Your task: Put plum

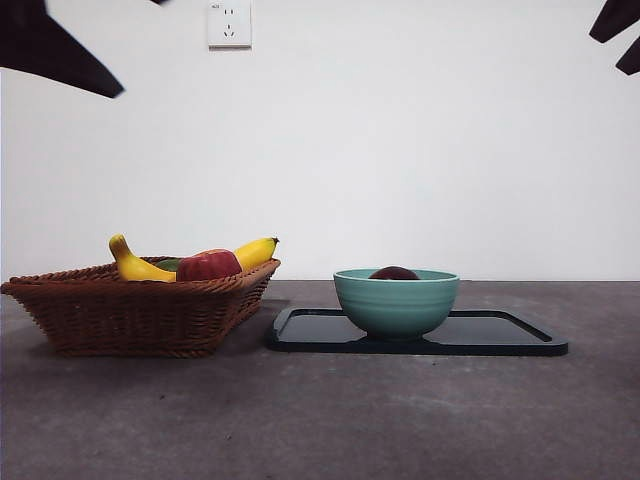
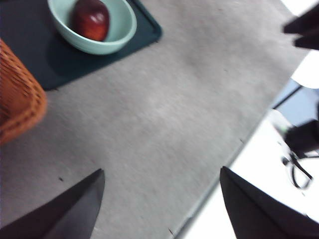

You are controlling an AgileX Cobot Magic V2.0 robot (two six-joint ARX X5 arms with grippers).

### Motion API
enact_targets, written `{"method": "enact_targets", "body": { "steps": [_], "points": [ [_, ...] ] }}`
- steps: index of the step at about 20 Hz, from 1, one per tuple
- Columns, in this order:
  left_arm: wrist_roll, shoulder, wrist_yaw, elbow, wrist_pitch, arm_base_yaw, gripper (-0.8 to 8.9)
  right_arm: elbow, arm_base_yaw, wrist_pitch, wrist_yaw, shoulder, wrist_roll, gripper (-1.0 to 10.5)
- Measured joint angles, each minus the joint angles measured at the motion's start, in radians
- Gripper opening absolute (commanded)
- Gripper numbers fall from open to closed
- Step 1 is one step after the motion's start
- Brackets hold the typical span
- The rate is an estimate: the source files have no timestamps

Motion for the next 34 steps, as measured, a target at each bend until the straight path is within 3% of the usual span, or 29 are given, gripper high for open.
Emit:
{"method": "enact_targets", "body": {
  "steps": [7,17,23,34],
  "points": [
    [-0.003,0.36,-0.133,0.338,0.014,-0.08,3.71,0.0,0.0,0.0,0.0,0.0,0.0,1.7],
    [0.079,0.877,-0.203,0.821,0.021,-0.121,3.71,0.0,0.0,0.0,0.0,0.0,0.0,1.7],
    [0.151,1.052,-0.283,0.884,0.048,-0.14,3.71,0.0,0.0,-0.013,0.0,0.0,0.0,1.7],
    [0.198,1.196,-0.318,0.885,0.119,-0.162,3.71,0.0,0.0,-0.019,0.0,0.0,0.0,1.7]
  ]
}}
